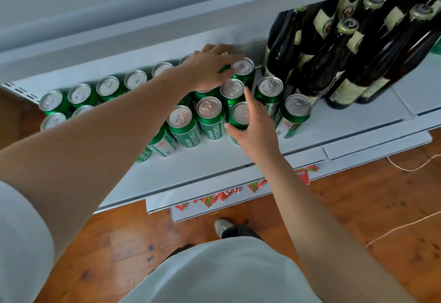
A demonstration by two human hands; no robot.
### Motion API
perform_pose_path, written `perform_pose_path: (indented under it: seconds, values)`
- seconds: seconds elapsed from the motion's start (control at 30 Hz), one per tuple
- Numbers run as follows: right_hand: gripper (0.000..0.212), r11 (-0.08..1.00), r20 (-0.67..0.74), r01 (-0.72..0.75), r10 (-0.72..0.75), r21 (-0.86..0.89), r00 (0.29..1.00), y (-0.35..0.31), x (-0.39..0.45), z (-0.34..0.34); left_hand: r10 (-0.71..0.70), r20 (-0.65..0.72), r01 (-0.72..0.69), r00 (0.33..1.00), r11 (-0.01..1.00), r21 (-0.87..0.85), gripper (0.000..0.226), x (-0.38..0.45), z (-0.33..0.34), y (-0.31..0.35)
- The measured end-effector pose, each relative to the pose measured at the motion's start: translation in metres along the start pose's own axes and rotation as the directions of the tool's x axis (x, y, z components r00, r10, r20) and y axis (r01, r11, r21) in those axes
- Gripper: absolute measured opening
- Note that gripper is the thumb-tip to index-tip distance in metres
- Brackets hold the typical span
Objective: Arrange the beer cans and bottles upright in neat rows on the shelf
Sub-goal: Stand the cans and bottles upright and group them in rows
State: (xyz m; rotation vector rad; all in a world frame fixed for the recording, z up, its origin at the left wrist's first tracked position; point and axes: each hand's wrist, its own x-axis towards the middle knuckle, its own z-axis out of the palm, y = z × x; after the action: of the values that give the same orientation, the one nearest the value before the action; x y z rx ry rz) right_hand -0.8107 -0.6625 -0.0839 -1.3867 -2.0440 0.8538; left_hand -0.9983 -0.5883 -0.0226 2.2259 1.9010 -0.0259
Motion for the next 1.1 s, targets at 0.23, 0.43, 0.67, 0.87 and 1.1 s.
perform_pose_path:
  seconds: [0.23, 0.43, 0.67, 0.87, 1.1]
  values:
    - [0.098, 0.988, 0.109, -0.045, 0.029, 0.145, 0.994, 0.0, 0.016, -0.002, -0.021, 0.054, 0.02, 0.998, 1.0, 0.022, 0.064, 0.003, -0.001, -0.003]
    - [0.093, 0.998, 0.037, -0.058, 0.058, 0.014, 0.998, 0.001, -0.004, -0.004, 0.004, 0.101, -0.005, 0.995, 1.0, 0.009, 0.086, -0.01, 0.001, -0.007]
    - [0.058, 0.971, -0.084, -0.239, 0.237, -0.013, 0.968, -0.002, -0.012, 0.015, -0.036, 0.042, 0.039, 0.998, 0.997, -0.064, 0.065, -0.008, 0.004, -0.01]
    - [0.063, 0.978, 0.065, -0.199, 0.195, 0.064, 0.979, -0.003, 0.01, 0.009, -0.062, 0.059, 0.063, 0.996, 0.998, -0.026, 0.059, -0.01, 0.007, 0.003]
    - [0.033, 0.969, -0.355, -0.233, 0.19, -0.082, 0.916, 0.031, -0.05, -0.057, -0.035, -0.167, 0.023, 0.985, 0.997, -0.073, 0.058, 0.011, -0.007, 0.018]
